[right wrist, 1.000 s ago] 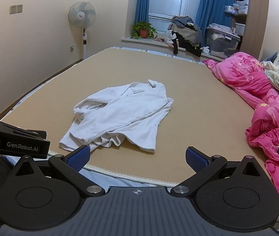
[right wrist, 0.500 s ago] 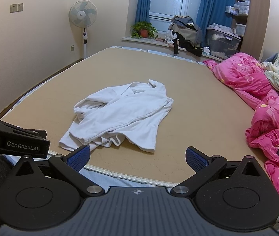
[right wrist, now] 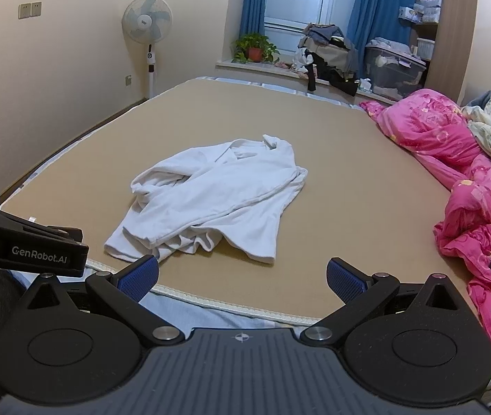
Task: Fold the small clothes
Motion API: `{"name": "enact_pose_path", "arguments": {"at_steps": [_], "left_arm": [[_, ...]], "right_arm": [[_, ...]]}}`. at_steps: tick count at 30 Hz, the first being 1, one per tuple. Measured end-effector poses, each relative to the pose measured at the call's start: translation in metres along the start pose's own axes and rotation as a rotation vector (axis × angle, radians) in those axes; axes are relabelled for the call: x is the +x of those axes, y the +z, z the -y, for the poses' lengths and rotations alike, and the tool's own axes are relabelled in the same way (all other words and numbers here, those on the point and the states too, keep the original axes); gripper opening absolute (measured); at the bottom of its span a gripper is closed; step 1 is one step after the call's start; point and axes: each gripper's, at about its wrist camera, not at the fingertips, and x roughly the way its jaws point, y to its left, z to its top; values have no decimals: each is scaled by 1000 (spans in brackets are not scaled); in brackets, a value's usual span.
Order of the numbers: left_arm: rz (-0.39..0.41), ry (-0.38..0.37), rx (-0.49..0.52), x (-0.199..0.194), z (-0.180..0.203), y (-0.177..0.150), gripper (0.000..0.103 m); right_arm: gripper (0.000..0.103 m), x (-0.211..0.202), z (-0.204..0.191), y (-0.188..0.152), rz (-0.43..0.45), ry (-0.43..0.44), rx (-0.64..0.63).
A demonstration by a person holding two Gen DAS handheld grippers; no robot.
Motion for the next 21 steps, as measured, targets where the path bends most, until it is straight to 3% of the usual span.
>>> {"name": "enact_pose_path", "arguments": {"at_steps": [13, 21], "left_arm": [[-27, 3, -23, 15, -6, 3, 102], [-101, -34, -50, 65, -26, 22, 102]], "right_arm": [[102, 24, 10, 2, -68, -1, 66], [102, 66, 30, 5, -135, -4, 105]]}}
